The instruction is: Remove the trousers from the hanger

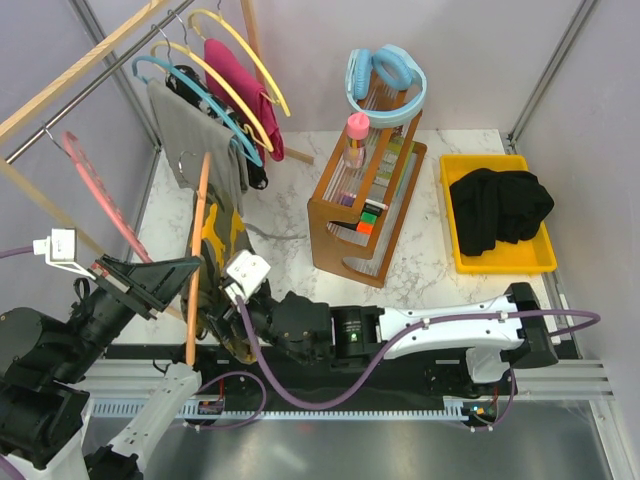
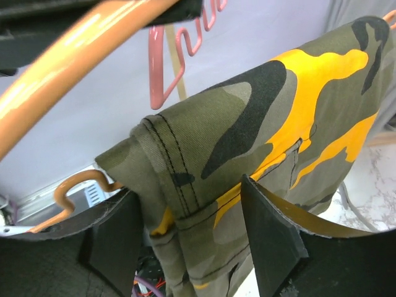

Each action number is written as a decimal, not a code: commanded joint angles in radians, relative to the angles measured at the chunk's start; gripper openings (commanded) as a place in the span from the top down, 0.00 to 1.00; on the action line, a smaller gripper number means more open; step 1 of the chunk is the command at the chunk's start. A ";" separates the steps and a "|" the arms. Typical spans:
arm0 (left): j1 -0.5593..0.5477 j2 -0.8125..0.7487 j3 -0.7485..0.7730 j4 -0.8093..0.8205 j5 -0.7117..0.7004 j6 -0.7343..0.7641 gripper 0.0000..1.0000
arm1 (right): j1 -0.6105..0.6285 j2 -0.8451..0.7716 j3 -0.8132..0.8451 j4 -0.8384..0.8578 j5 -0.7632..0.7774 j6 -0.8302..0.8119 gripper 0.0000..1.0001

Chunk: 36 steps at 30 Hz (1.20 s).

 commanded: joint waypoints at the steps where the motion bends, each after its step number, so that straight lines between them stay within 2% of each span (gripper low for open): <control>1: -0.002 -0.015 0.028 0.236 -0.009 -0.054 0.98 | 0.036 0.053 0.076 0.049 0.191 -0.039 0.28; 4: -0.002 -0.020 0.028 0.237 -0.009 -0.056 0.98 | 0.045 0.077 0.081 0.063 0.297 -0.056 0.31; 8: -0.002 -0.017 0.034 0.236 0.008 -0.047 0.98 | 0.047 0.066 0.064 0.079 0.304 -0.099 0.43; 13: -0.002 -0.015 0.040 0.236 0.018 -0.025 0.98 | 0.047 0.025 0.044 0.044 0.246 -0.135 0.45; 14: -0.002 -0.015 0.043 0.233 0.017 -0.019 0.98 | 0.047 0.018 0.042 0.018 0.215 -0.138 0.43; 18: -0.002 -0.005 0.048 0.226 0.023 -0.019 0.98 | 0.047 0.000 0.042 -0.024 0.284 -0.122 0.41; 23: 0.000 -0.003 0.046 0.228 0.025 -0.017 0.98 | 0.047 0.007 0.056 -0.038 0.342 -0.151 0.51; 25: -0.002 -0.002 0.043 0.226 0.029 -0.028 0.98 | 0.047 0.023 0.079 -0.046 0.348 -0.160 0.51; 27: -0.002 -0.002 0.039 0.229 0.032 -0.048 0.98 | 0.047 0.040 0.075 -0.010 0.336 -0.174 0.49; 28: -0.002 -0.002 0.037 0.228 0.032 -0.053 0.98 | 0.047 0.047 0.064 0.006 0.345 -0.172 0.39; 29: -0.002 -0.002 0.030 0.237 0.040 -0.057 0.98 | 0.047 0.064 0.058 0.055 0.364 -0.178 0.33; 30: -0.002 -0.002 0.026 0.240 0.044 -0.066 0.98 | 0.049 0.072 0.053 0.078 0.370 -0.194 0.32; 33: -0.002 -0.006 0.013 0.245 0.046 -0.082 0.98 | 0.050 0.104 0.033 0.203 0.362 -0.273 0.32; 36: -0.002 -0.009 0.011 0.243 0.049 -0.082 0.98 | 0.052 0.135 0.042 0.309 0.443 -0.333 0.43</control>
